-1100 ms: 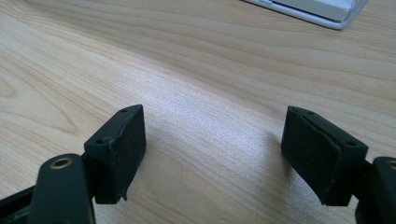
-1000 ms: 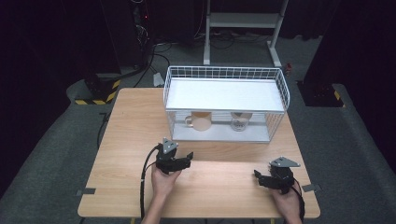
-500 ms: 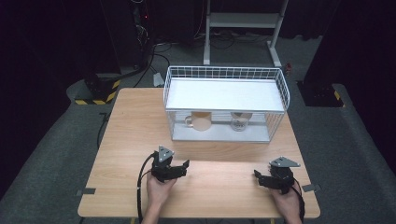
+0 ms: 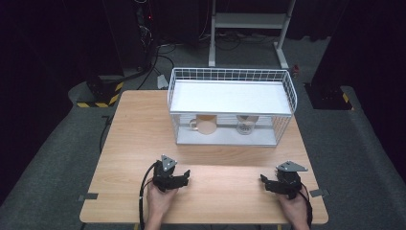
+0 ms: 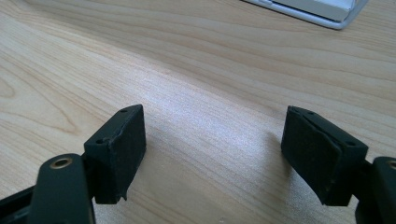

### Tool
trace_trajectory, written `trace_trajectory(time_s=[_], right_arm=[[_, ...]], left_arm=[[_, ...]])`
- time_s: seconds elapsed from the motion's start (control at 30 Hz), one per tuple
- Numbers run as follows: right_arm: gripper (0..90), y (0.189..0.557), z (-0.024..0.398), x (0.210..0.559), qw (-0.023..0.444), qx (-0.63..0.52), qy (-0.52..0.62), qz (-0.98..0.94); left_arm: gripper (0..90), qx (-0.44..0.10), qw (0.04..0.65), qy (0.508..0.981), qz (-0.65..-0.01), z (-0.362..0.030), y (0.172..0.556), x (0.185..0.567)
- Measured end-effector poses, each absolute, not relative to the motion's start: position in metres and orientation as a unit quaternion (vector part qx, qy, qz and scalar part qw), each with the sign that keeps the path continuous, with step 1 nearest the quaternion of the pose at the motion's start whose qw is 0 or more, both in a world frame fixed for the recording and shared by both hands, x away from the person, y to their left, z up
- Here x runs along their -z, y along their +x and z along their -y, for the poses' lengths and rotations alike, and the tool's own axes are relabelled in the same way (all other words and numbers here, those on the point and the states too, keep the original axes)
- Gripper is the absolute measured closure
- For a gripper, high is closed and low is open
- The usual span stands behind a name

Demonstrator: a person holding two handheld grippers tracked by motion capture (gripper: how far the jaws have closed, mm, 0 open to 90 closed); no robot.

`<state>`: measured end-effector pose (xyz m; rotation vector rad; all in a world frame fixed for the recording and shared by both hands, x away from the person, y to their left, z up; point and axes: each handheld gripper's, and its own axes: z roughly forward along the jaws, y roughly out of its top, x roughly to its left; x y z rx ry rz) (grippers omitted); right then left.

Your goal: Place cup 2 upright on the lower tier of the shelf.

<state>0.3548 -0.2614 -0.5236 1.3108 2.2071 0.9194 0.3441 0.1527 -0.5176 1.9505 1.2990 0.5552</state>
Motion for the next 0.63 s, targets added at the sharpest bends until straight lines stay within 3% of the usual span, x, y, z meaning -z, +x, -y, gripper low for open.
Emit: trace_trajectory(time_s=[0.63], right_arm=[[22.4,0.3552,0.2611,0.5236,0.206,-0.33,0.47,-0.792]], left_arm=[[15.7,-0.226,0.331,0.762,-0.509,-0.1496,0.3445,0.5281]])
